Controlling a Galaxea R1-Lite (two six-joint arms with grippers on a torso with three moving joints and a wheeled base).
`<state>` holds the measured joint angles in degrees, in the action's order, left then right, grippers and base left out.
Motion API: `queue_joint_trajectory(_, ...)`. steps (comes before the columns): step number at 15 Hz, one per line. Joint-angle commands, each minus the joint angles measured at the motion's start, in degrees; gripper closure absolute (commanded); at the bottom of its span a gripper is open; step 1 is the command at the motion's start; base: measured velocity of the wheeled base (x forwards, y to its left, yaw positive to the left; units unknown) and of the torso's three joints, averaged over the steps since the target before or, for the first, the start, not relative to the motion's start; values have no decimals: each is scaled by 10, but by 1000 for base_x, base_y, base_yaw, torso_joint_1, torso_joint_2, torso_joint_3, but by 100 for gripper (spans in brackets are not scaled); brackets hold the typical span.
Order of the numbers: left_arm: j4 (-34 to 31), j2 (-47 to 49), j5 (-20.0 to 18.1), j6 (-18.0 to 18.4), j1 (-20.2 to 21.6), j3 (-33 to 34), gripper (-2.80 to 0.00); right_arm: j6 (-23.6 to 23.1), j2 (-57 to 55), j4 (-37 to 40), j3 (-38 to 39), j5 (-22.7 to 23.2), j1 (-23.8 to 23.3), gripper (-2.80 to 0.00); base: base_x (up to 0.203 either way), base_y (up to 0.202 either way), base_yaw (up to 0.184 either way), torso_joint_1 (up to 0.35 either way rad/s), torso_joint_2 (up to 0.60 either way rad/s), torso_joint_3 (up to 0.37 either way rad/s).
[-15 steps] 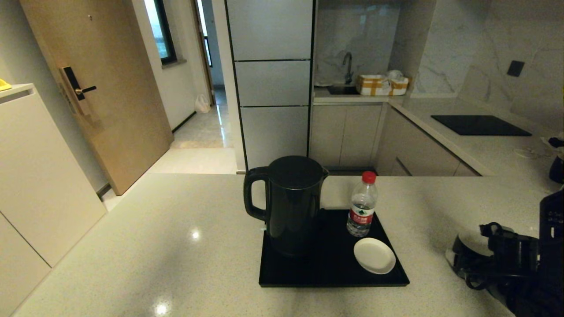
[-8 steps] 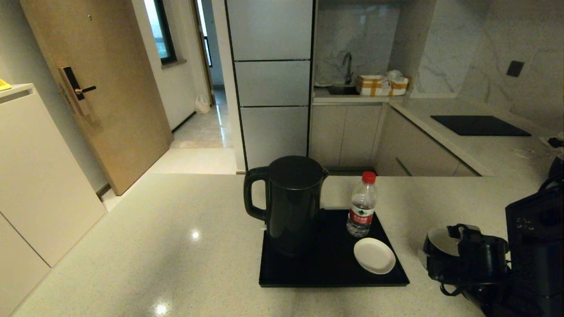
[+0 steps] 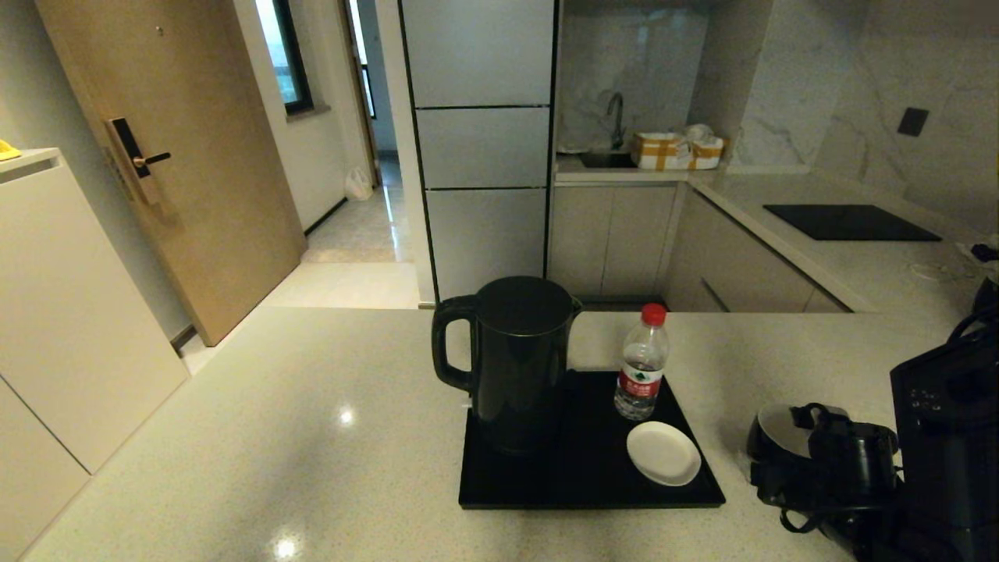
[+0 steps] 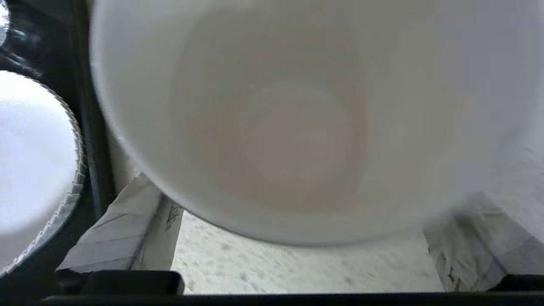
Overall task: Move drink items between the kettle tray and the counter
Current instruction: Place it on the right, then pick up the bottled water
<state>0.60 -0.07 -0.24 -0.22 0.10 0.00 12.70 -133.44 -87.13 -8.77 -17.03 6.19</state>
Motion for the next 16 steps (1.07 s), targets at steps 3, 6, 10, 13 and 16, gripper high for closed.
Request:
queue_joint_trajectory(3, 0, 0, 0, 0, 1, 0, 0, 1, 63, -5, 65, 34, 0, -280, 0, 0, 0, 0, 0, 0)
queue_joint_trajectory(6, 0, 0, 0, 0, 0, 0, 0, 3, 123, -4, 85, 52, -1, -280, 0, 0, 0, 0, 0, 0)
queue_joint_trajectory(10, 0, 0, 0, 0, 0, 0, 0, -11, 236, -5, 78, 54, -8, -280, 0, 0, 0, 0, 0, 0)
queue_joint_trajectory(13, 0, 0, 0, 0, 0, 0, 0, -84, 360, 53, 23, 20, -14, 0, 0, 0, 0, 0, 0, 0)
queue_joint_trajectory(16, 0, 1, 0, 0, 0, 0, 0, -111, 546, 257, -65, -1, -12, 0, 0, 0, 0, 0, 0, 0)
